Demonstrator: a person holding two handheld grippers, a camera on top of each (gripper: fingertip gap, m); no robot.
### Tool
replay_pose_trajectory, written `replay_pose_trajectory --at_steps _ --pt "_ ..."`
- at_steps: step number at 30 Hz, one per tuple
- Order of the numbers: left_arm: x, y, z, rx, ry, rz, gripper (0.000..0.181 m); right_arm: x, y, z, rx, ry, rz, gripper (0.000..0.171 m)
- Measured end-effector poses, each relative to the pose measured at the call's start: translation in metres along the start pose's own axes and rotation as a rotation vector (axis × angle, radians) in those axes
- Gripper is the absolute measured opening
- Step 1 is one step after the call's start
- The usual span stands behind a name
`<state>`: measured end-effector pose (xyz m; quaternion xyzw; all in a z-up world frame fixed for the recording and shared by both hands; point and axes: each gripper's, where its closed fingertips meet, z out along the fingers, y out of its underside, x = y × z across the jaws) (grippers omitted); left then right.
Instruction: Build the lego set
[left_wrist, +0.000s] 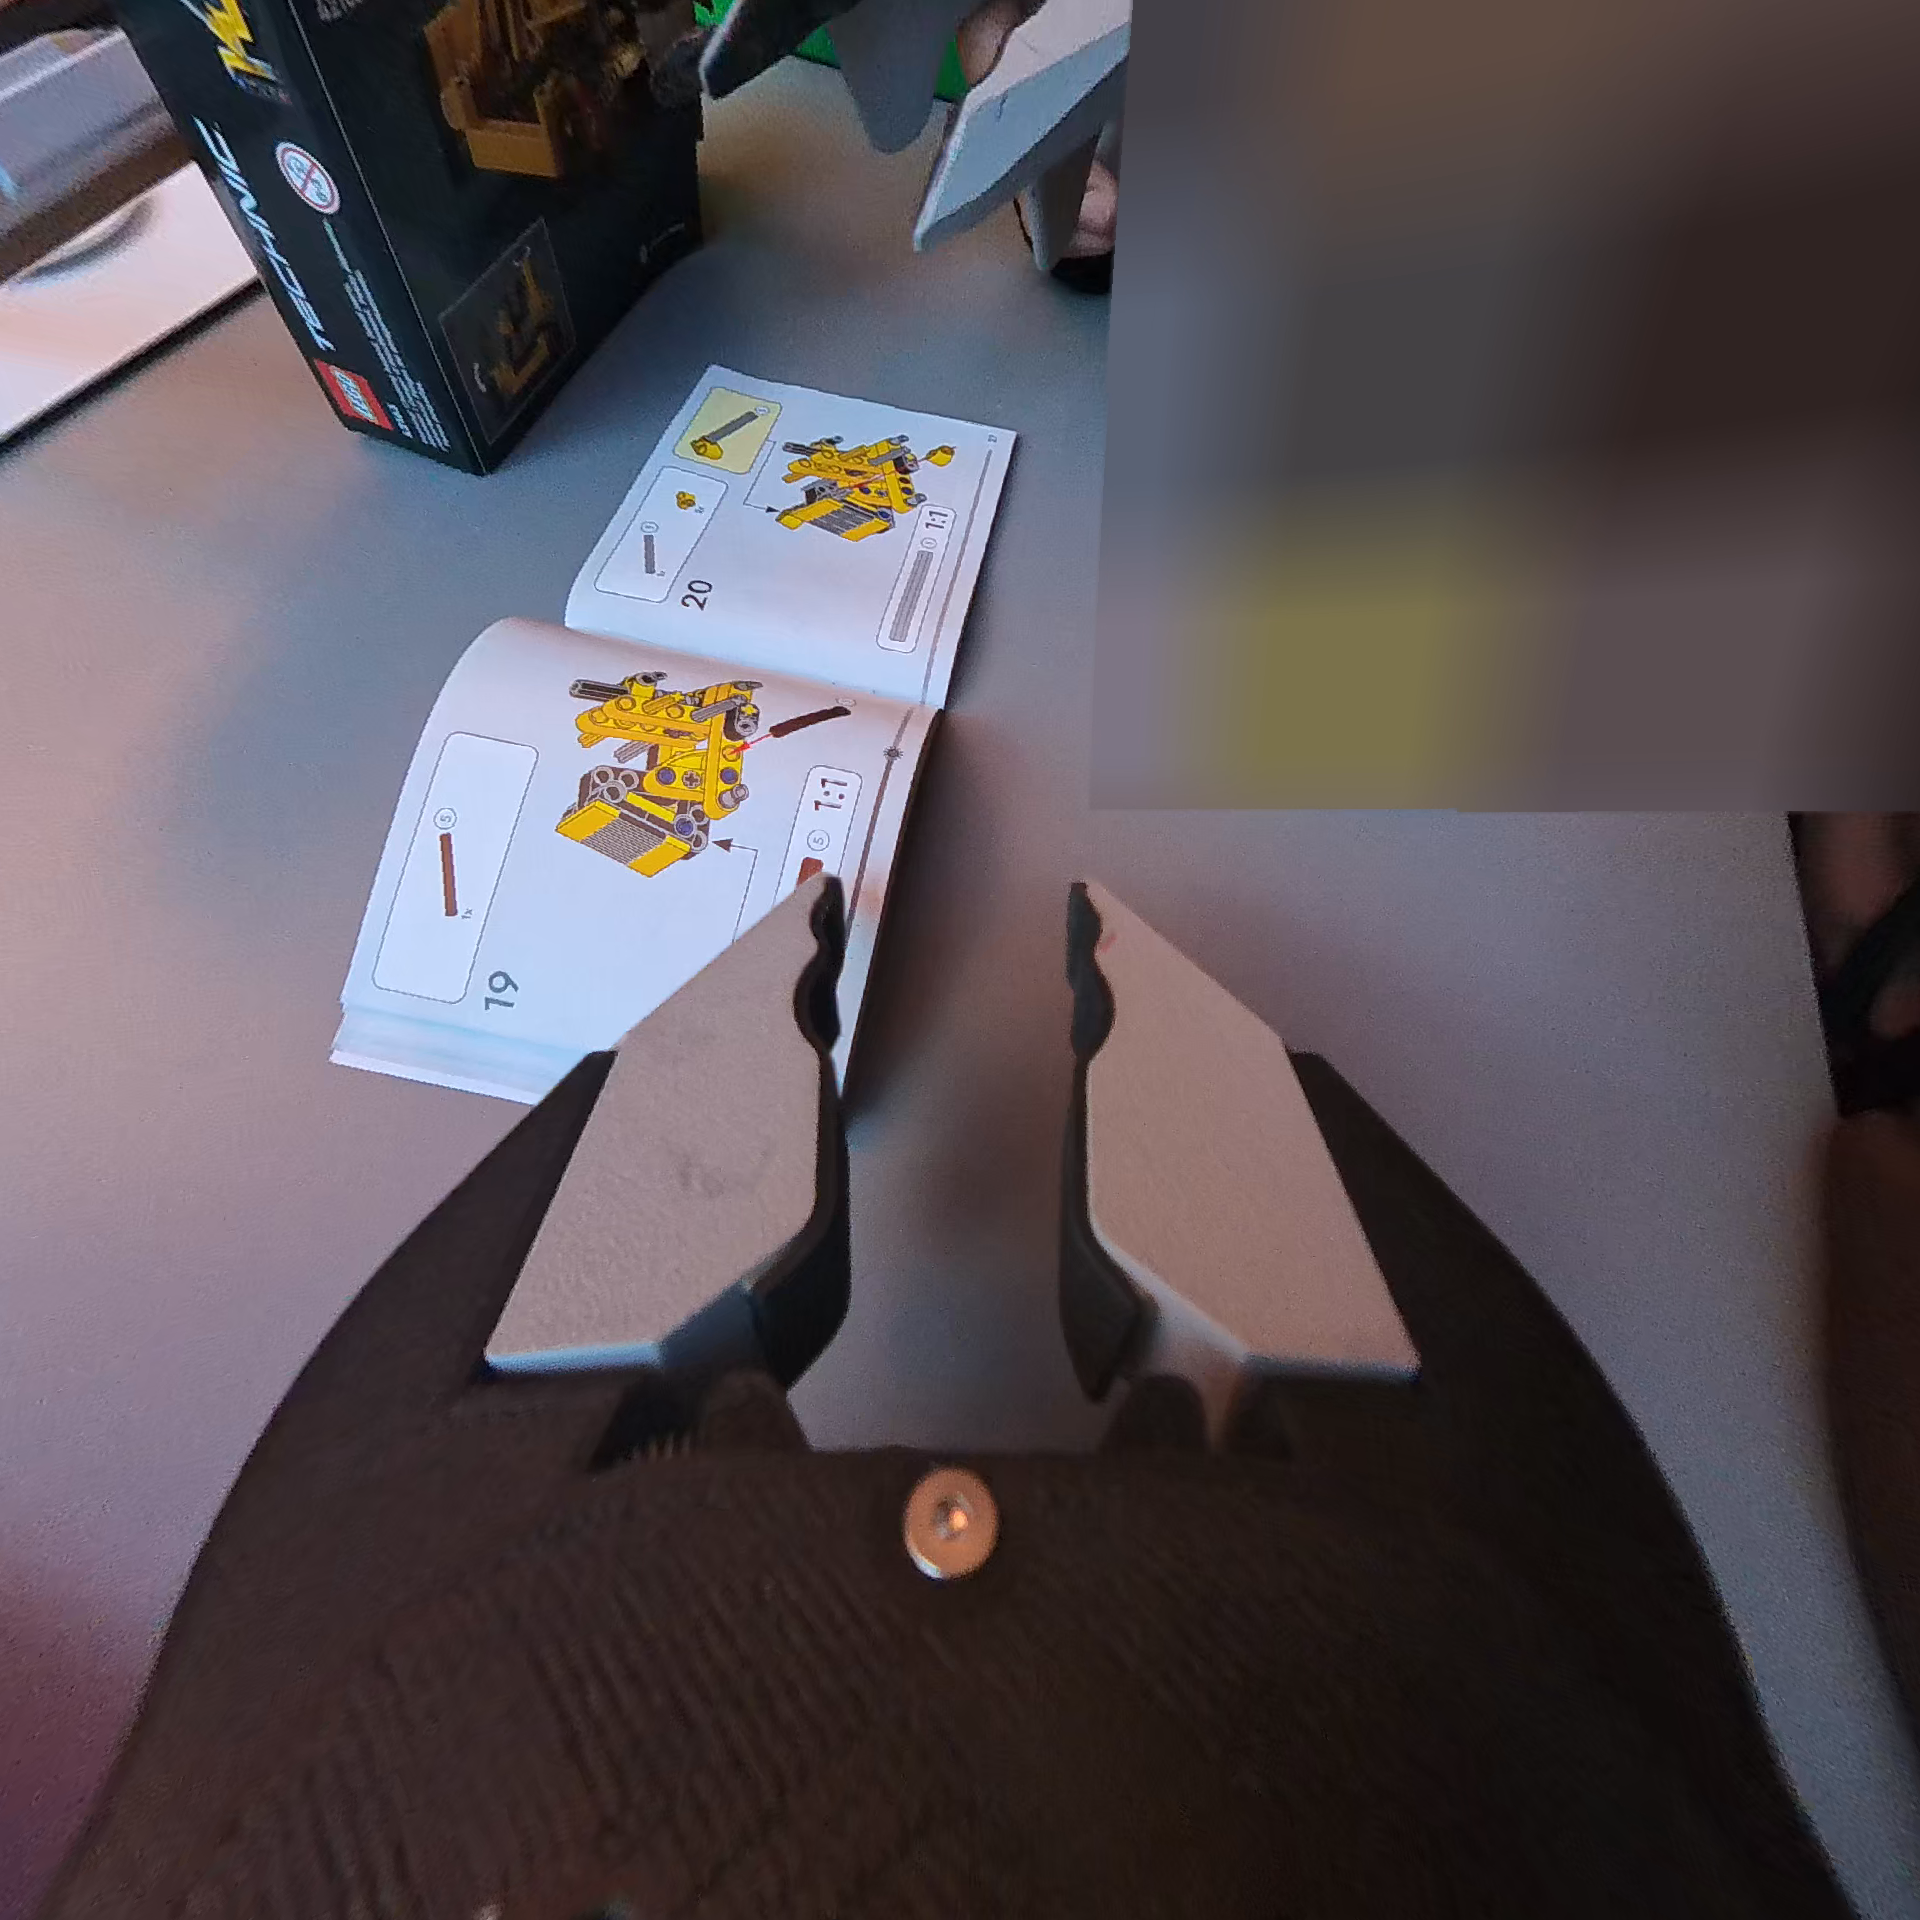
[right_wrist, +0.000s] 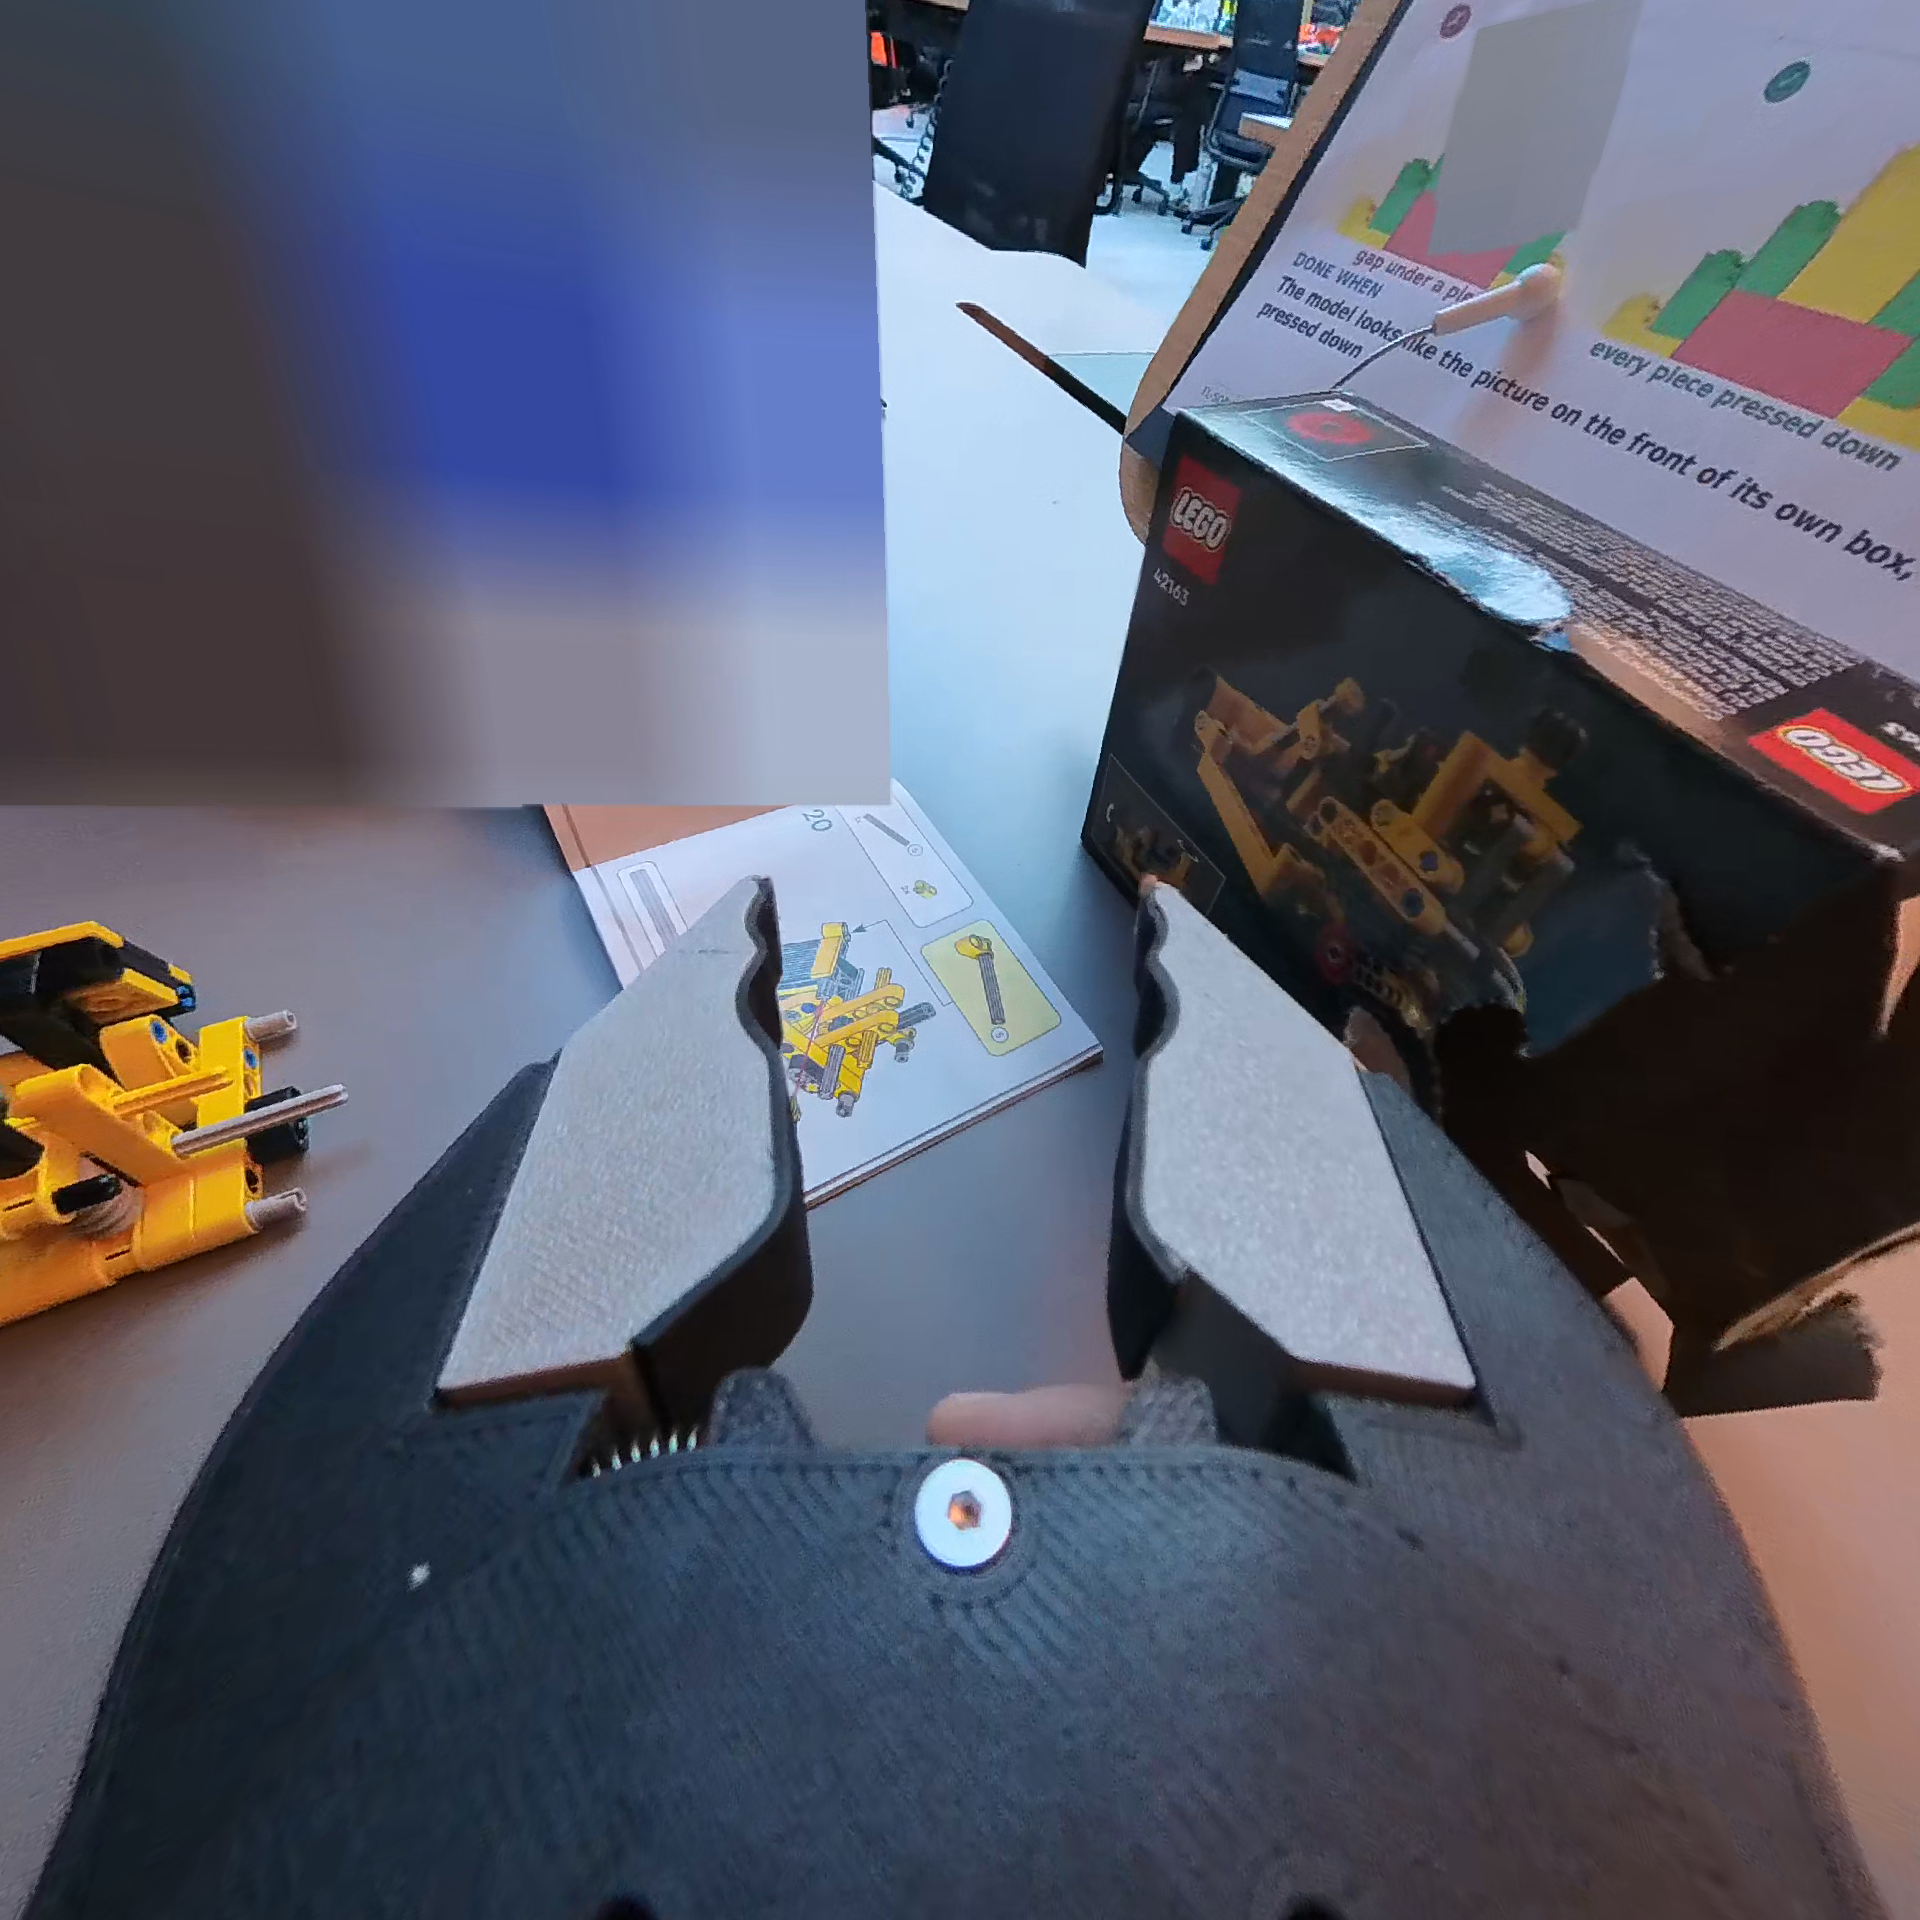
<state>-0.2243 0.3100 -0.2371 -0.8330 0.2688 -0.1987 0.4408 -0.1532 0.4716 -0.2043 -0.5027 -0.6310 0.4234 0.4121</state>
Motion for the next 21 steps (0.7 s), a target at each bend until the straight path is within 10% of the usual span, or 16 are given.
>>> replay_pose_trajectory --at_steps 1,21 --pt "0.001 0.0 0.0 -0.004 0.008 -0.004 0.04 -0.001 0.0 0.0 -0.001 -0.004 -0.003 0.065" --pt "0.001 0.0 0.0 -0.001 0.01 -0.005 0.036 -0.011 0.024 0.006 -0.167 -0.004 -0.137 0.055"
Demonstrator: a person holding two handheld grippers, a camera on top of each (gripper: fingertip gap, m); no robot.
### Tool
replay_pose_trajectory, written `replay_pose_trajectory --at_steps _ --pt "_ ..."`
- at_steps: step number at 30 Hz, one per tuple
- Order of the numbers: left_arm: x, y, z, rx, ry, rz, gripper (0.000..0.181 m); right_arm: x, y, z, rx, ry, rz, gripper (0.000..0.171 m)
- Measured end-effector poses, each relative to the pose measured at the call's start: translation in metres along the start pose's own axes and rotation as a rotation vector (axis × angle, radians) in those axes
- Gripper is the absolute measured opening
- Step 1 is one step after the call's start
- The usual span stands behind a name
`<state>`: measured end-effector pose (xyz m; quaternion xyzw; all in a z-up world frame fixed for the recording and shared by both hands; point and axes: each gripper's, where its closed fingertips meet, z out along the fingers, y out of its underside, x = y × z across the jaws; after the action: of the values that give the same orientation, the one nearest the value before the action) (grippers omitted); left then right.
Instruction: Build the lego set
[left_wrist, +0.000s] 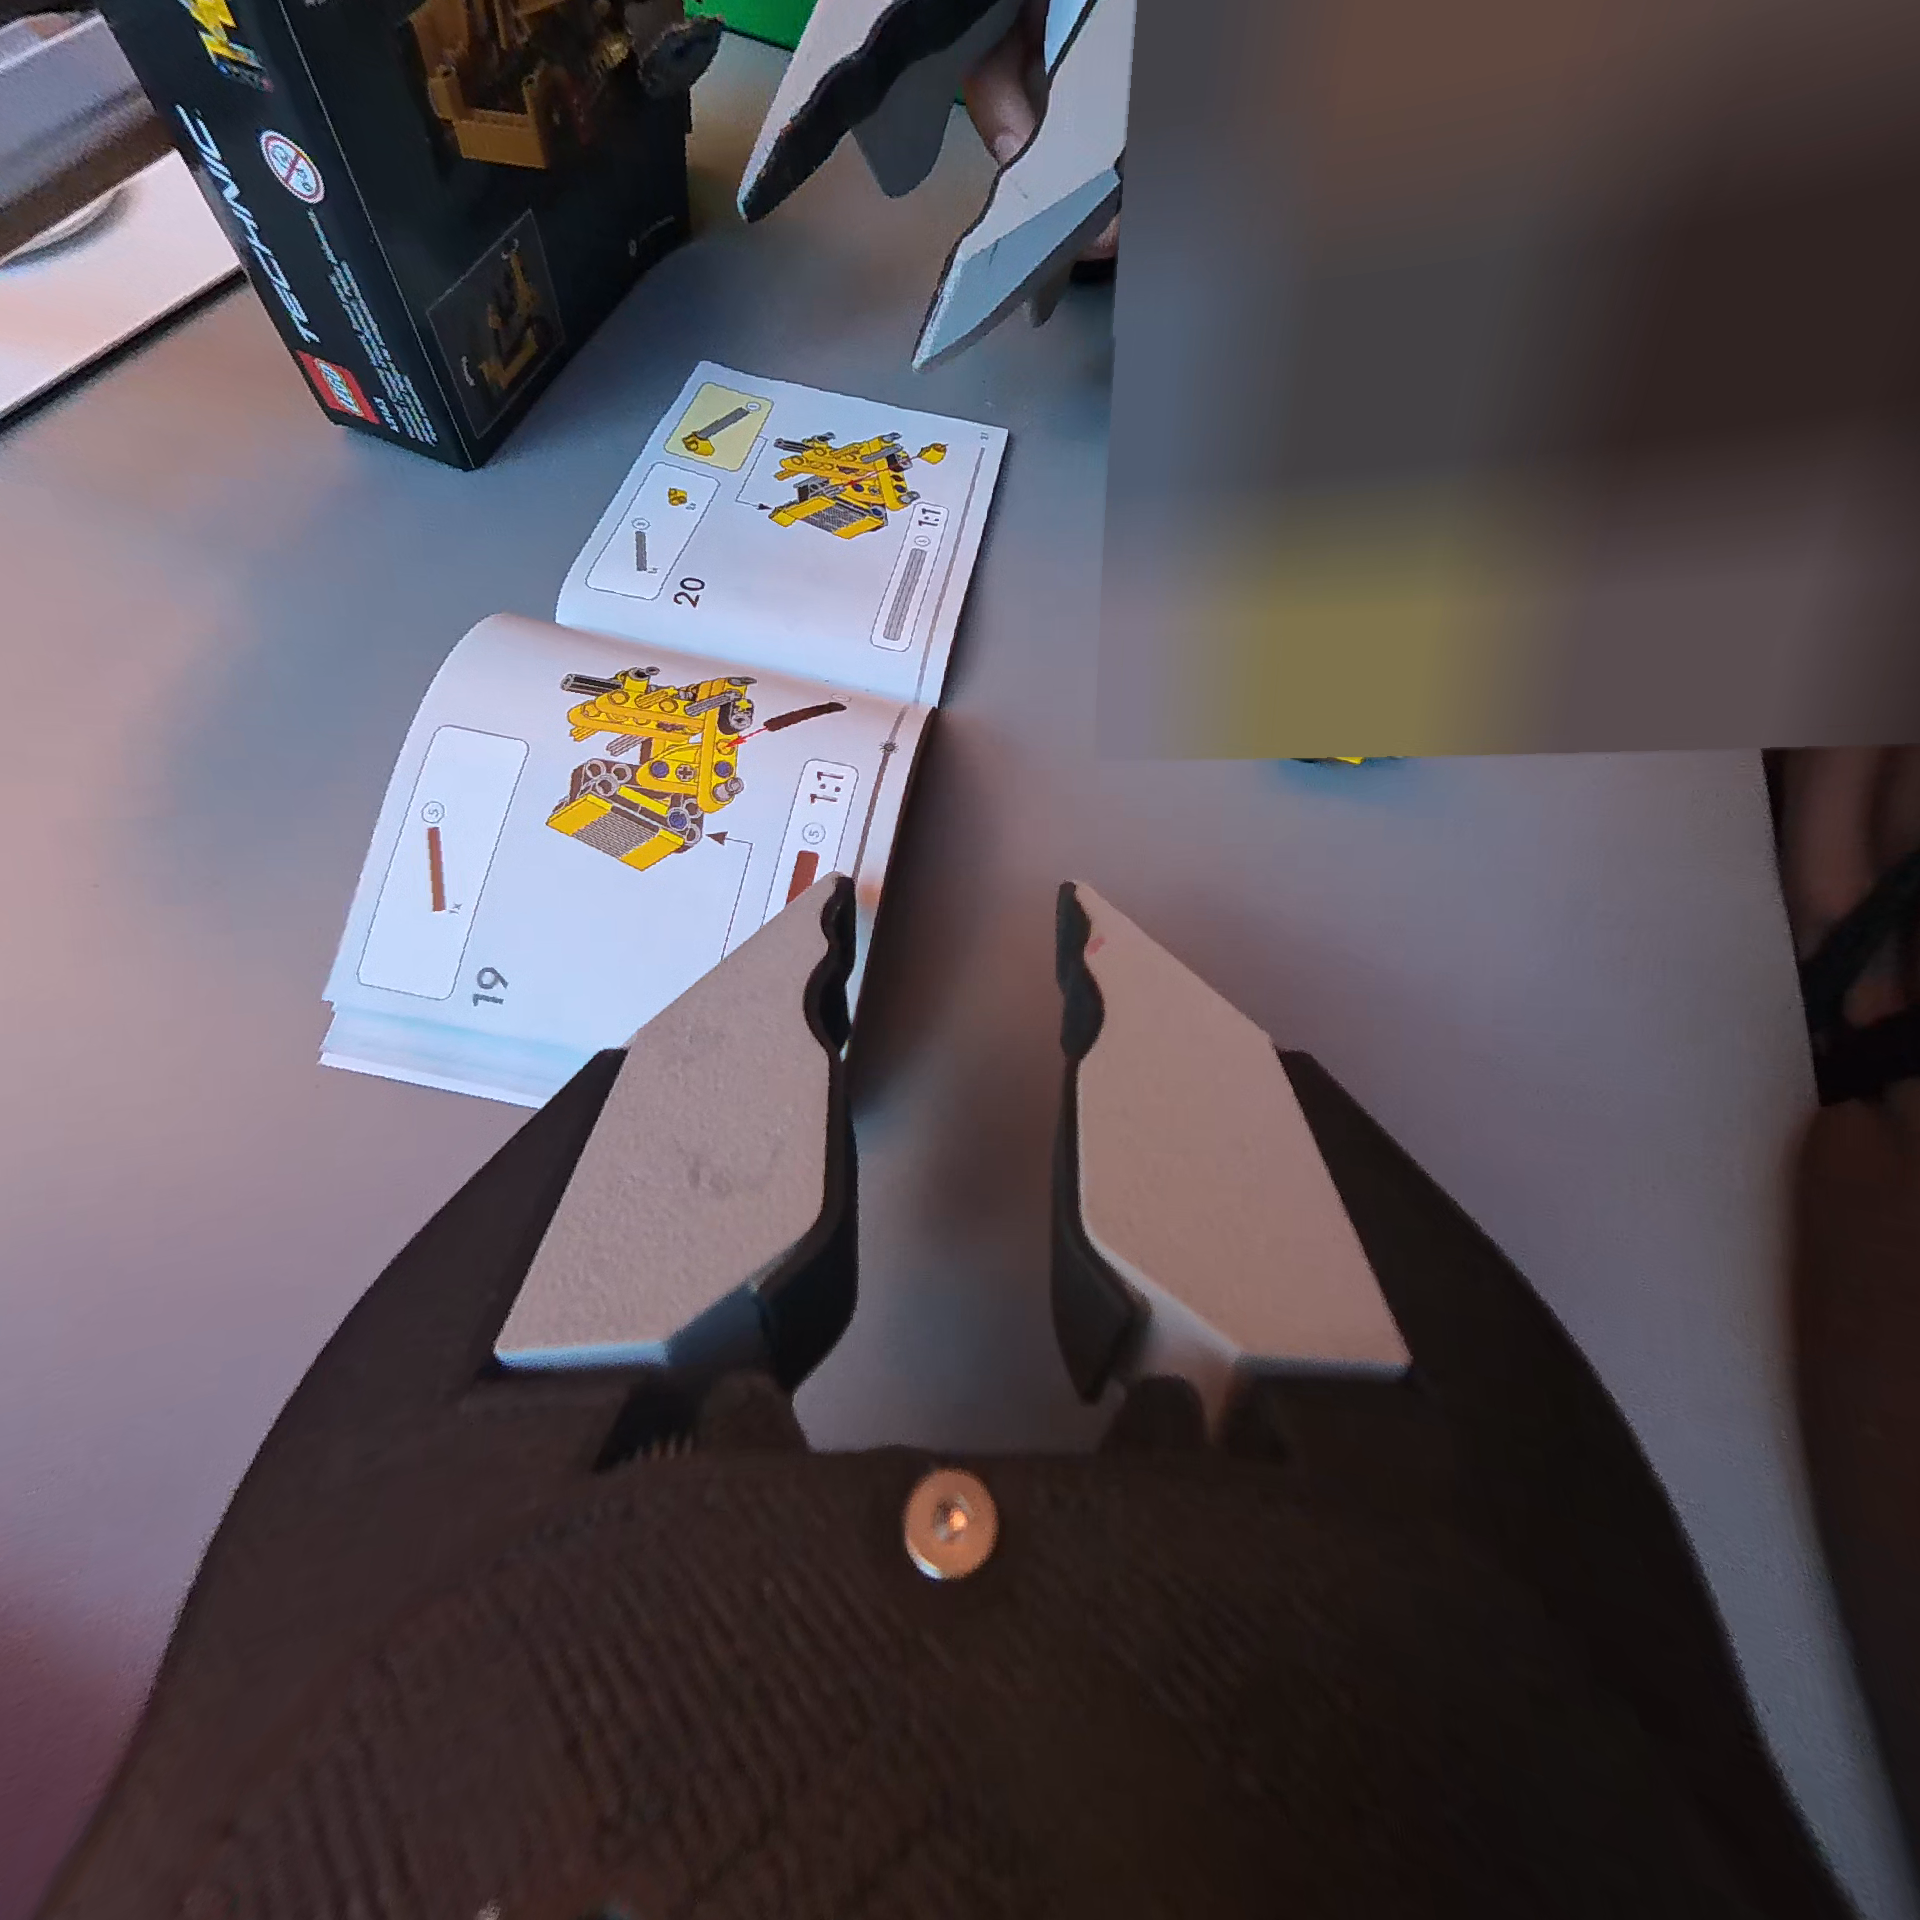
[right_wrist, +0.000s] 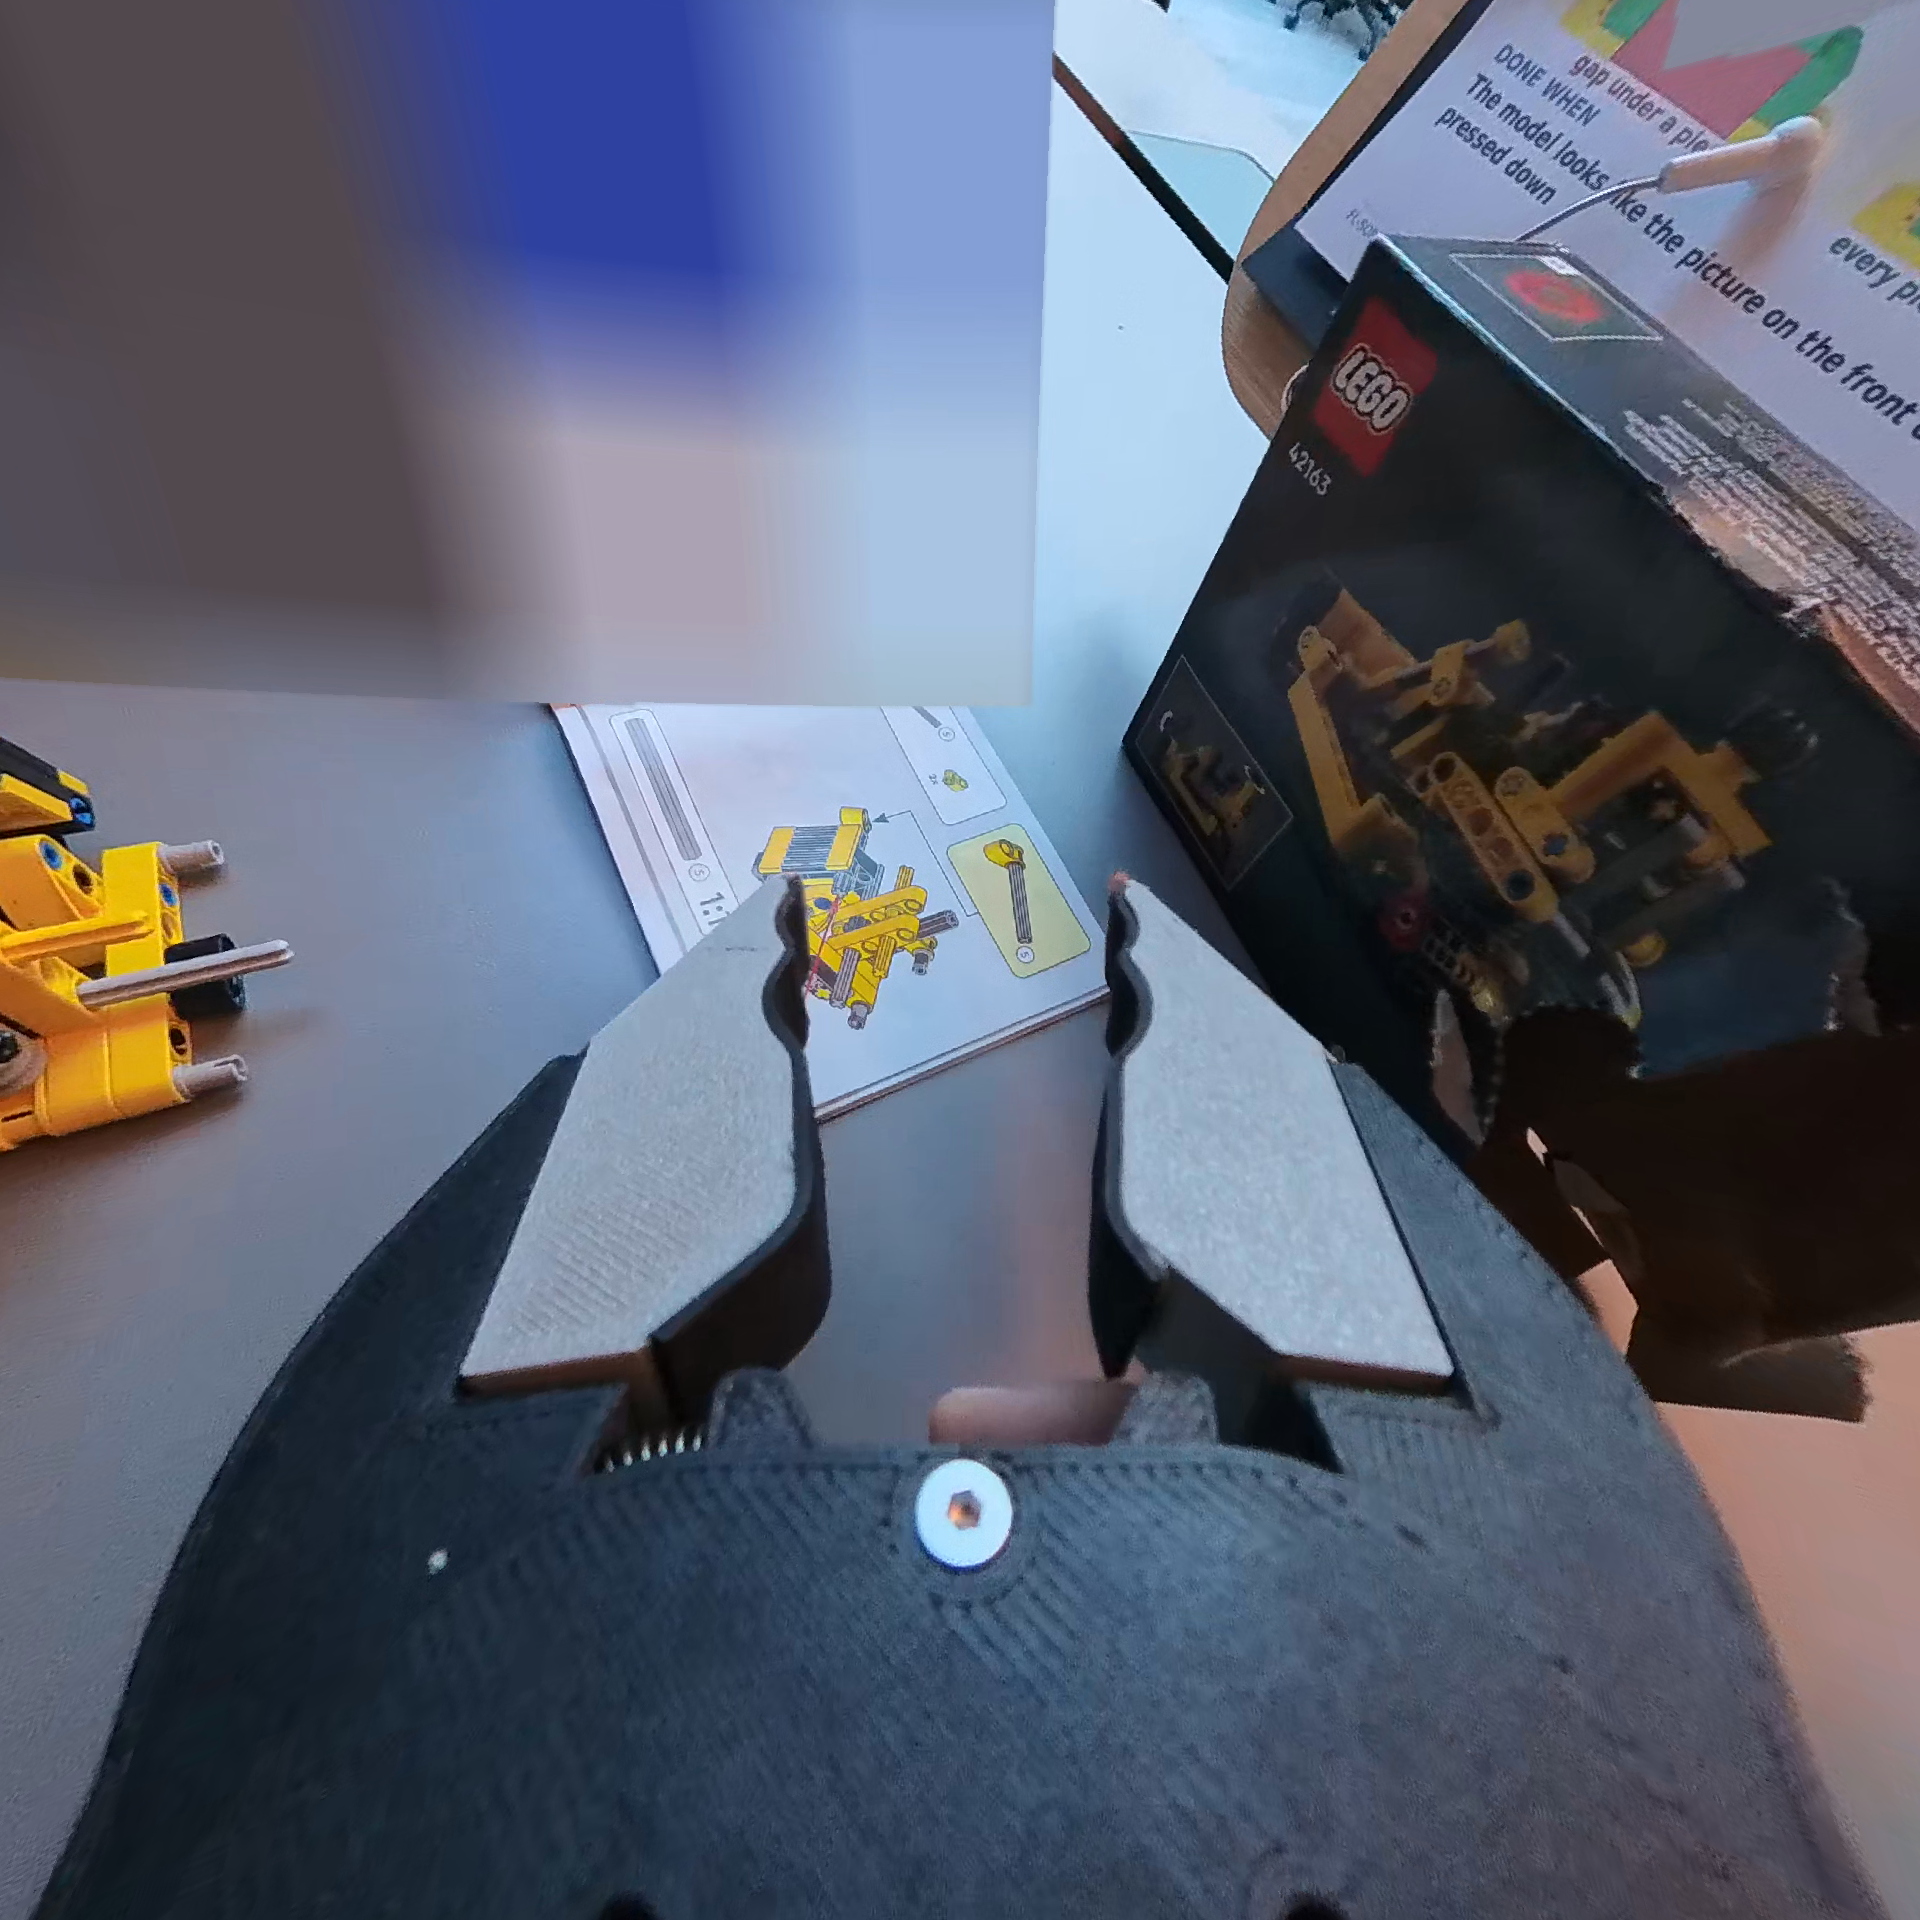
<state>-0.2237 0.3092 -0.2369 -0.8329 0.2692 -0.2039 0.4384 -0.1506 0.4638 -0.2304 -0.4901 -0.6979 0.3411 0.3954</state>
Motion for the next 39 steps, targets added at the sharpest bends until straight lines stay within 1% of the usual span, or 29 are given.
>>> replay_pose_trajectory --at_steps 10,22,35,39 --pt "0.002 0.001 0.001 -0.01 -0.009 0.013 0.03 0.003 0.0 0.0 0.005 -0.021 0.042 0.055" --pt "0.001 0.004 0.004 -0.031 -0.038 0.035 0.029 0.008 -0.002 -0.002 0.027 0.005 0.051 0.055" --pt "0.006 0.006 0.007 -0.048 -0.024 0.054 0.031 0.013 -0.002 -0.002 0.028 0.023 0.056 0.055" --pt "0.007 0.007 0.009 -0.06 -0.025 0.062 0.029 0.017 -0.002 -0.003 0.032 0.046 0.056 0.054"
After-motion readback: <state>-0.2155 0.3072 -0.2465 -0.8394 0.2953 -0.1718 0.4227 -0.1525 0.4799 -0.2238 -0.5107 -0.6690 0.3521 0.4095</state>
